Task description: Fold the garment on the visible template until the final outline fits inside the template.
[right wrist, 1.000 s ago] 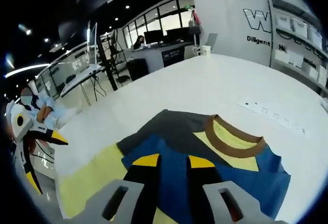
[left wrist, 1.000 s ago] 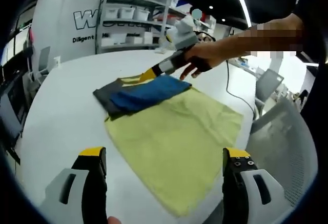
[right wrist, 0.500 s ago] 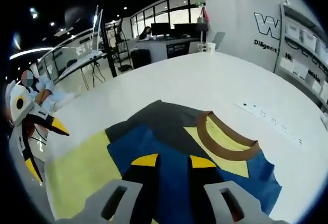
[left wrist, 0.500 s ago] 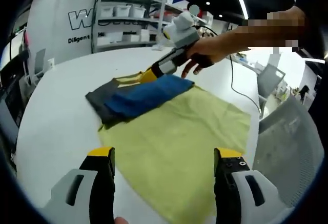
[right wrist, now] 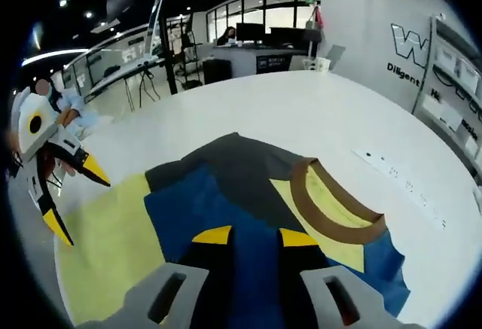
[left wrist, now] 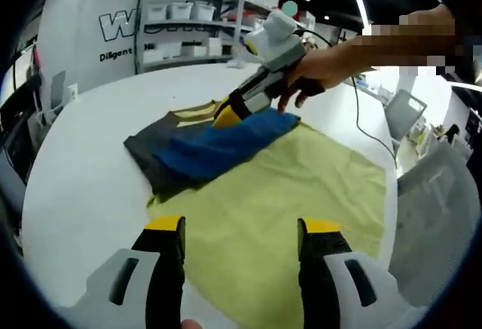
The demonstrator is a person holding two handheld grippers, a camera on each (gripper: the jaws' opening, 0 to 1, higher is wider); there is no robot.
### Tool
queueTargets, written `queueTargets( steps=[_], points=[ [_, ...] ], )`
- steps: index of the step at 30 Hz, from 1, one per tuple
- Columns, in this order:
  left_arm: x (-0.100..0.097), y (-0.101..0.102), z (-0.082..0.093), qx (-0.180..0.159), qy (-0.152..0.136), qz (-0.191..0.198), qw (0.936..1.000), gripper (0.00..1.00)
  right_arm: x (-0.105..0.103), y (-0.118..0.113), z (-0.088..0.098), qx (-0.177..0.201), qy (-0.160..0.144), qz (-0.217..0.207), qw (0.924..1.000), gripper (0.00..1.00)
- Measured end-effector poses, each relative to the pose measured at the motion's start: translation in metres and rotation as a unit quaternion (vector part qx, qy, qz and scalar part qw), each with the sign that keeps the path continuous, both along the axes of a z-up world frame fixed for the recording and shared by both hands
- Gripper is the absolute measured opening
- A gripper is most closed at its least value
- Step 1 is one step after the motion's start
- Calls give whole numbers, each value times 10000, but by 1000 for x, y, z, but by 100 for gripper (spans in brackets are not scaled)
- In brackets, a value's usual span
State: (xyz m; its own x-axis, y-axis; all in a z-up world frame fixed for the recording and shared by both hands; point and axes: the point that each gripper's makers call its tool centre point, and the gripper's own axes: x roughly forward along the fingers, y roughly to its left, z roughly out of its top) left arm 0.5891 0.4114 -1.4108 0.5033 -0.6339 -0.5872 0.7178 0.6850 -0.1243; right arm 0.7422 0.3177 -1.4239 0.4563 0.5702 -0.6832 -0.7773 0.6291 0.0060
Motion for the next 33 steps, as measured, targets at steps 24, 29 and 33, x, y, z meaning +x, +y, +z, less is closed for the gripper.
queueTargets(
  steps=[24, 29, 33],
  points=[
    [47, -10, -15, 281, -228, 140, 9992, 32, 14, -7, -15, -310, -64, 229, 9992, 14],
    [58, -7, -13, 268, -268, 284, 9989, 29, 16, -10, -16, -326, -66, 243, 9992, 13],
    [66, -8, -14, 229, -246, 312, 9990, 24, 15, -9, -18, -338, -38, 327, 9989, 12]
  ],
)
